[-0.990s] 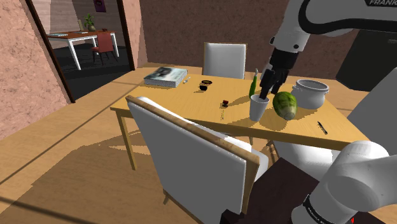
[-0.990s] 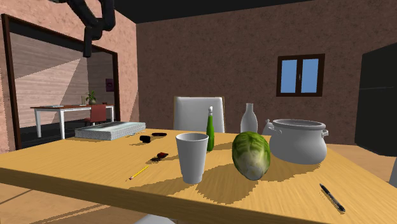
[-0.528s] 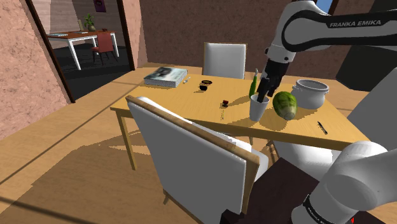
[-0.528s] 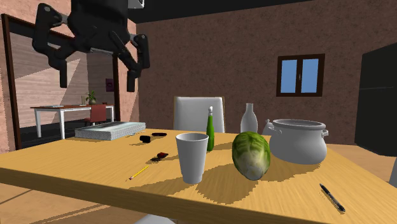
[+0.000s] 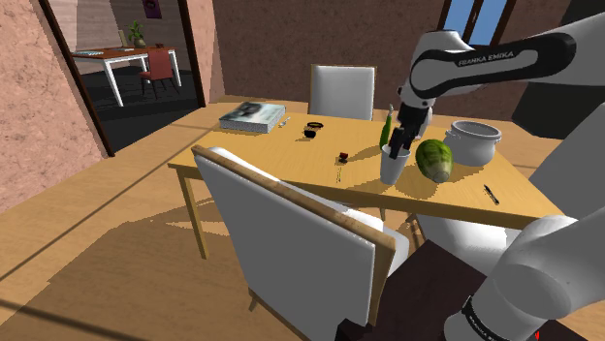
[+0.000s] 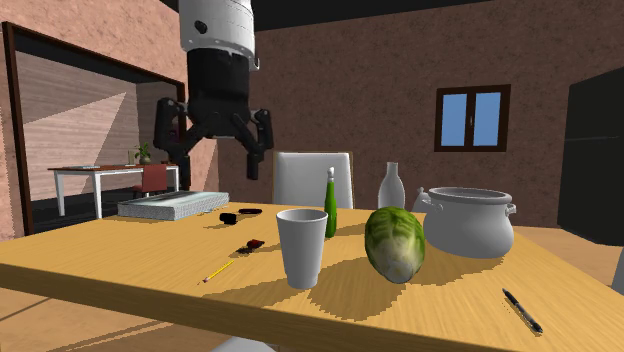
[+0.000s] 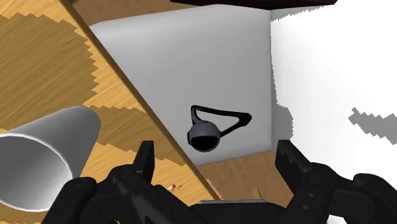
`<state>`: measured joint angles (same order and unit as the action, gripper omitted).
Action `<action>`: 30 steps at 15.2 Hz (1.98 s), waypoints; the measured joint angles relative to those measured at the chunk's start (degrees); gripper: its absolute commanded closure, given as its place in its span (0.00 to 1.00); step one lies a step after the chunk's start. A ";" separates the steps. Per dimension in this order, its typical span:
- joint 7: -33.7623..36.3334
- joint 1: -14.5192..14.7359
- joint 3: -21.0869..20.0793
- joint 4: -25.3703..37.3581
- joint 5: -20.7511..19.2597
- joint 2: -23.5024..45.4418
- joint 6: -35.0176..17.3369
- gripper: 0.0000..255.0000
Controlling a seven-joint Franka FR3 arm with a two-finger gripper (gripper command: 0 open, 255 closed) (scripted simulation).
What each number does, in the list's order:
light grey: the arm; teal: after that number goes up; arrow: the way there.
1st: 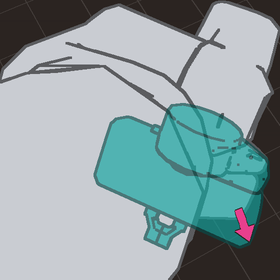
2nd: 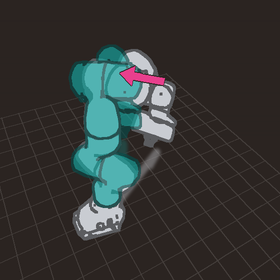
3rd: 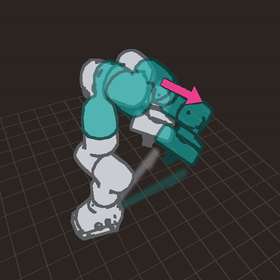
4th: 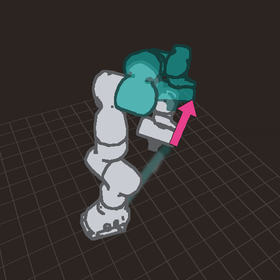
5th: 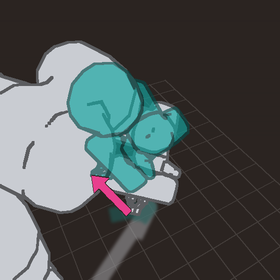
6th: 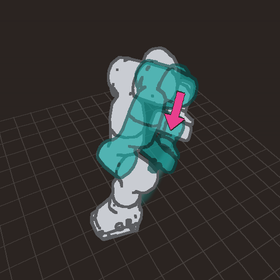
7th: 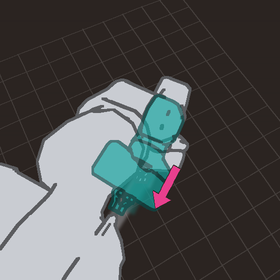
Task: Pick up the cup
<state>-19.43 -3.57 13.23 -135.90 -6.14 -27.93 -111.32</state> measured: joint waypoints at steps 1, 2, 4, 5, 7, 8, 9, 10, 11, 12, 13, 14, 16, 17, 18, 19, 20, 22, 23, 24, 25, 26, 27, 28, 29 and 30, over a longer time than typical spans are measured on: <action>-1.12 -0.22 0.87 0.63 -0.41 1.82 -1.37 0.00; -2.06 -0.39 1.54 1.24 -0.76 3.37 -2.44 0.00; -3.93 -0.61 2.93 2.37 -1.17 7.21 -5.46 0.00; -4.90 -0.79 3.59 3.13 -1.36 8.79 -6.43 0.00; -7.12 -1.00 5.02 6.05 -1.26 12.97 -8.08 0.00; -8.07 -1.00 5.58 7.40 -0.99 15.36 -9.25 0.00; -8.85 -1.15 6.05 7.62 -1.00 16.89 -10.69 0.00; -10.33 -1.41 6.87 9.35 -0.62 19.18 -11.44 0.00; -11.53 -1.69 7.49 10.09 -0.39 21.00 -12.67 0.00; -12.58 -1.86 7.97 11.29 0.03 23.14 -13.79 0.00; -13.83 -2.09 8.46 12.96 0.68 25.57 -14.70 0.00; -14.67 -2.30 8.75 13.81 1.02 27.29 -15.69 0.00; -16.23 -2.74 9.17 16.06 1.92 30.33 -16.63 0.00; -16.70 -2.94 9.31 15.93 2.21 31.15 -17.59 0.00; -16.97 -3.05 9.38 15.73 2.39 31.68 -18.33 0.00; -16.96 -3.05 9.37 15.34 2.45 31.91 -18.96 0.00; -17.01 -3.08 9.37 14.76 2.57 32.27 -19.87 0.00; -17.25 -3.18 9.37 14.20 2.93 33.13 -21.26 0.00; -17.34 -3.23 9.37 13.95 3.06 33.42 -21.78 0.00; -17.42 -3.27 9.38 13.82 3.16 33.65 -22.13 1.00; -17.47 -3.29 9.38 13.77 3.21 33.75 -22.29 1.00; -17.49 -3.30 9.39 13.73 3.23 33.79 -22.37 1.00; -17.50 -3.30 9.39 13.72 3.24 33.82 -22.41 1.00; -17.50 -3.30 9.38 13.74 3.25 33.80 -22.43 1.00; -17.51 -3.30 9.37 13.75 3.26 33.80 -22.44 1.00; -17.52 -3.30 9.37 13.77 3.27 33.80 -22.44 1.00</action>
<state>-36.95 -6.87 22.60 -122.13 -2.88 5.87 -133.76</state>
